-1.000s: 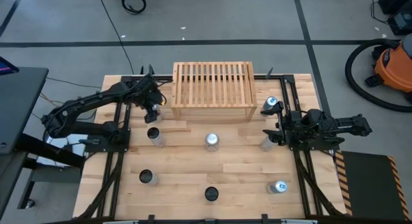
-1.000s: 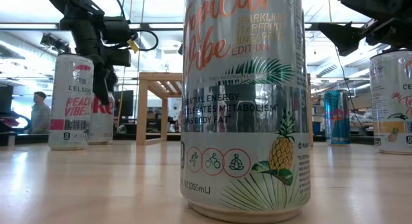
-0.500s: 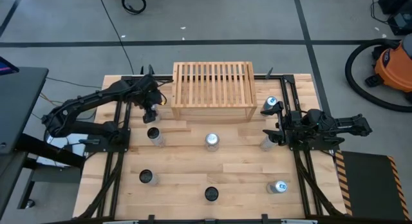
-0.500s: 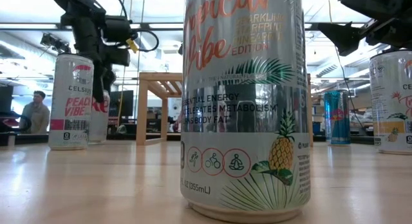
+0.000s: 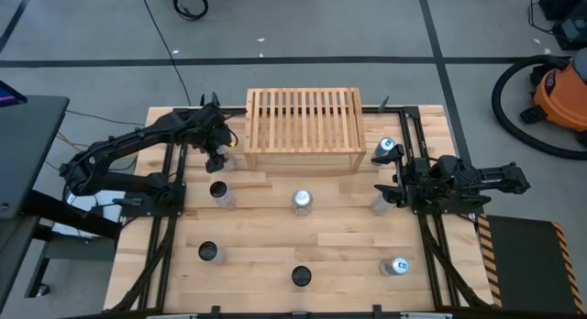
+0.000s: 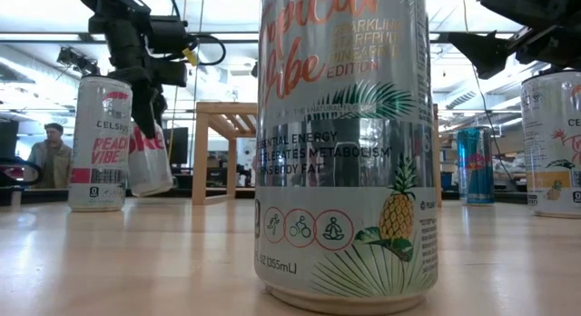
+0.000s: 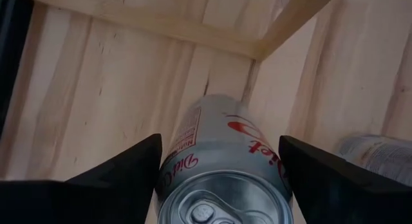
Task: Place canned beverage on shelf
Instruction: Put the top red-silver soda can on the shelf
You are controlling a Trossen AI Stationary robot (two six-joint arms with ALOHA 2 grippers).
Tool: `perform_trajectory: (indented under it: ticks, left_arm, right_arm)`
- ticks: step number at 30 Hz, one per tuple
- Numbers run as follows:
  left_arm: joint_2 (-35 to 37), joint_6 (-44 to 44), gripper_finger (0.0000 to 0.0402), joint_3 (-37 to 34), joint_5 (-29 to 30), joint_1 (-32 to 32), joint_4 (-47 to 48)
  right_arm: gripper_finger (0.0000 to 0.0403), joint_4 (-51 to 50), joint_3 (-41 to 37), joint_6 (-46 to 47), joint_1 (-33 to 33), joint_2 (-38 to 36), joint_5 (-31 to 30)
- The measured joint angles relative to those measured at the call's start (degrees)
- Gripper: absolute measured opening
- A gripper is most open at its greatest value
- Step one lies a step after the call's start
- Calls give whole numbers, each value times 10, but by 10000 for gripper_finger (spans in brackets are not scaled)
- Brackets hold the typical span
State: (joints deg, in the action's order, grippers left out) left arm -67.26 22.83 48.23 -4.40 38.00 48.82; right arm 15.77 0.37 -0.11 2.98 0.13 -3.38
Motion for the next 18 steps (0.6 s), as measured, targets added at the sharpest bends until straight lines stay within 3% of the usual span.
perform_trajectory:
  ticks: [8,18]
  left_arm:
    - [1,4,289,0,33,0,7]
    - [1,4,285,0,32,0,25]
  right_arm:
    - [393,0,0,0,0,0,0]
    - [393,0,0,0,0,0,0]
